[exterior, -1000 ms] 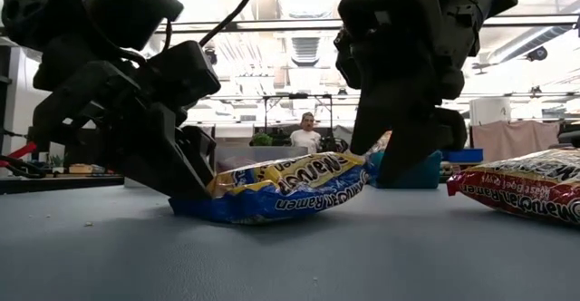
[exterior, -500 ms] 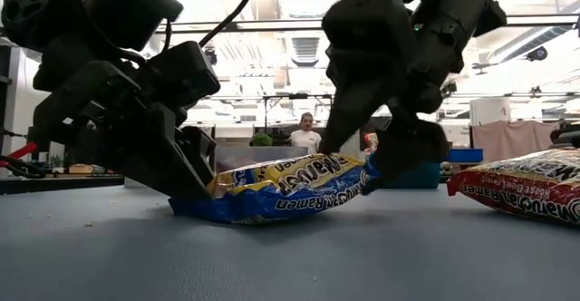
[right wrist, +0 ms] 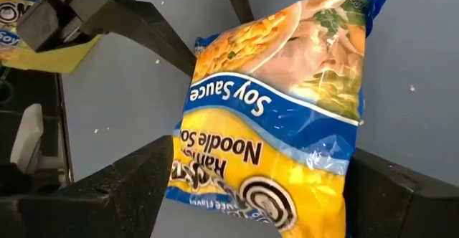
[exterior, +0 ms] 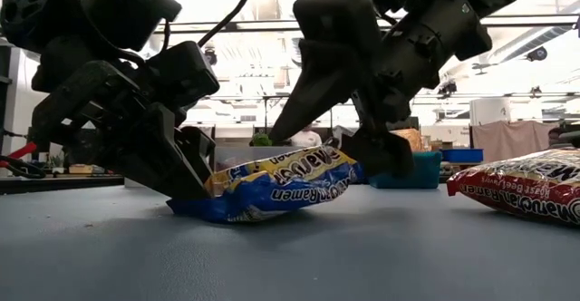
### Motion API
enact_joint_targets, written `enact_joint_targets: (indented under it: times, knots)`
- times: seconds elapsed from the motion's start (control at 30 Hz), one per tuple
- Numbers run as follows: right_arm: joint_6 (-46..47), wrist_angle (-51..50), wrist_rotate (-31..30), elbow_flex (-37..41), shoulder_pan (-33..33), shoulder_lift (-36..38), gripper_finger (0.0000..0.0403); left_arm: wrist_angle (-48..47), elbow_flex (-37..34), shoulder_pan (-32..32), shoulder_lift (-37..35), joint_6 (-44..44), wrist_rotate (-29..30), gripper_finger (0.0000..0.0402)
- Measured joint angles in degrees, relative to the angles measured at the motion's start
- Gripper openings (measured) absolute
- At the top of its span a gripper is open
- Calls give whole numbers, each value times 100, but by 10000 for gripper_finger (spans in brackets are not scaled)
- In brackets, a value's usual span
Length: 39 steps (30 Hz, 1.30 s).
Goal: Sort Maruchan noodles
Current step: Put the blue noodle pack into the yellow bin
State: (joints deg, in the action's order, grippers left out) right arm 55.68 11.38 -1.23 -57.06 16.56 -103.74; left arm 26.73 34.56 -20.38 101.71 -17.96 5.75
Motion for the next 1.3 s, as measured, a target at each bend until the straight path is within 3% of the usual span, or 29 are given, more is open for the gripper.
enact_joint_targets:
  times: [0.23,0.57,1.13,1.3]
  knots:
    - [27,109,-82,2,0,-42,309,23,-12,-4,0,1,14,191]
    - [29,104,-197,4,0,-42,227,45,-15,-4,0,1,43,191]
    - [-110,132,-330,4,4,-42,216,121,-15,-57,11,36,170,191]
    - [-187,178,-331,4,4,-42,171,131,-15,-57,11,42,173,191]
